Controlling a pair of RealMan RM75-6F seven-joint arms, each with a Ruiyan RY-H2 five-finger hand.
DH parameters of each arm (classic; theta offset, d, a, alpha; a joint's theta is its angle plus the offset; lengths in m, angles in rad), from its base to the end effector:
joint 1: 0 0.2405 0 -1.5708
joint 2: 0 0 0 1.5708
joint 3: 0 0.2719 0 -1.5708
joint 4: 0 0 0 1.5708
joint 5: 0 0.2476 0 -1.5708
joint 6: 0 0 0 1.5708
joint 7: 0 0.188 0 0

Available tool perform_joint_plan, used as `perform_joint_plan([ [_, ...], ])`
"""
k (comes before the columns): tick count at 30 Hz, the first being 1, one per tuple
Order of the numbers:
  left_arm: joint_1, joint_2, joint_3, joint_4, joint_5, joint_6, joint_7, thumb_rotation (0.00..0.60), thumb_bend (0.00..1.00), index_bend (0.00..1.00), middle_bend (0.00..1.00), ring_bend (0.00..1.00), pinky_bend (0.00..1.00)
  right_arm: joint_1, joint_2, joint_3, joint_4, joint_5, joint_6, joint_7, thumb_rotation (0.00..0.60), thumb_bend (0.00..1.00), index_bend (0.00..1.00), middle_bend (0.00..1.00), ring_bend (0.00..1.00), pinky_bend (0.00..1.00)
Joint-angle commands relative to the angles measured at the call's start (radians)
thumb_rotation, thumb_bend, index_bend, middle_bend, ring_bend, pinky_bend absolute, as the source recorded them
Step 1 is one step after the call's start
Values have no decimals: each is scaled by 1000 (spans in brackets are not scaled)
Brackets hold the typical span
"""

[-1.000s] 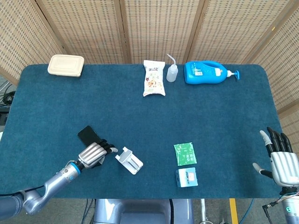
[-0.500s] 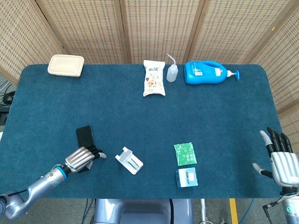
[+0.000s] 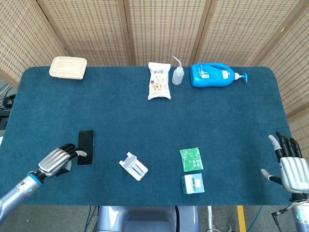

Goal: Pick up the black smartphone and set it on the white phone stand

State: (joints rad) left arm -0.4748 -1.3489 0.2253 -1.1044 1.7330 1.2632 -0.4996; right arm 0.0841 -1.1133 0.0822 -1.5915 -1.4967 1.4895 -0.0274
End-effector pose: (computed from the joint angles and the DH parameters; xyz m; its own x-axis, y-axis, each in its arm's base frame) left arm -0.3447 0.2994 0.0153 0.4052 0.4002 0.8220 0.8704 -0.4439 -0.2130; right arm -0.3418 -0.2374 0.1428 0.4408 0.0363 0.8969 -0.8974 -0.0033 0.4412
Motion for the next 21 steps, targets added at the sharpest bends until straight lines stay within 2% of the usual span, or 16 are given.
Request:
perform_joint_plan([
  [1,-1,54,-91,-84,-198,-134,-123,600,1000,20,0,9,18,1,-1,-3,-1,-3,-4,-4,600,124,0,0,0,0],
  [3,-21,66,-127,-115,-266,-209,-148,600,1000,0,0,0,11,2,0,-4,-2,-5,-4,-5,600,124,0,0,0,0],
  [8,-36,8,-194,-75,-355,-296,-238,600,1000,0,0,0,10,1,3,-2,-2,-1,-3,5,600,126,0,0,0,0],
  [16,-39,-79,-231,-15,-353,-330,-355,600,1000,0,0,0,10,4,8,2,0,7,-10,18,600,120,0,0,0,0],
  [21,-35,-109,-244,-27,-368,-352,-360,600,1000,0,0,0,10,4,12,2,-1,8,-10,27,600,129,0,0,0,0],
])
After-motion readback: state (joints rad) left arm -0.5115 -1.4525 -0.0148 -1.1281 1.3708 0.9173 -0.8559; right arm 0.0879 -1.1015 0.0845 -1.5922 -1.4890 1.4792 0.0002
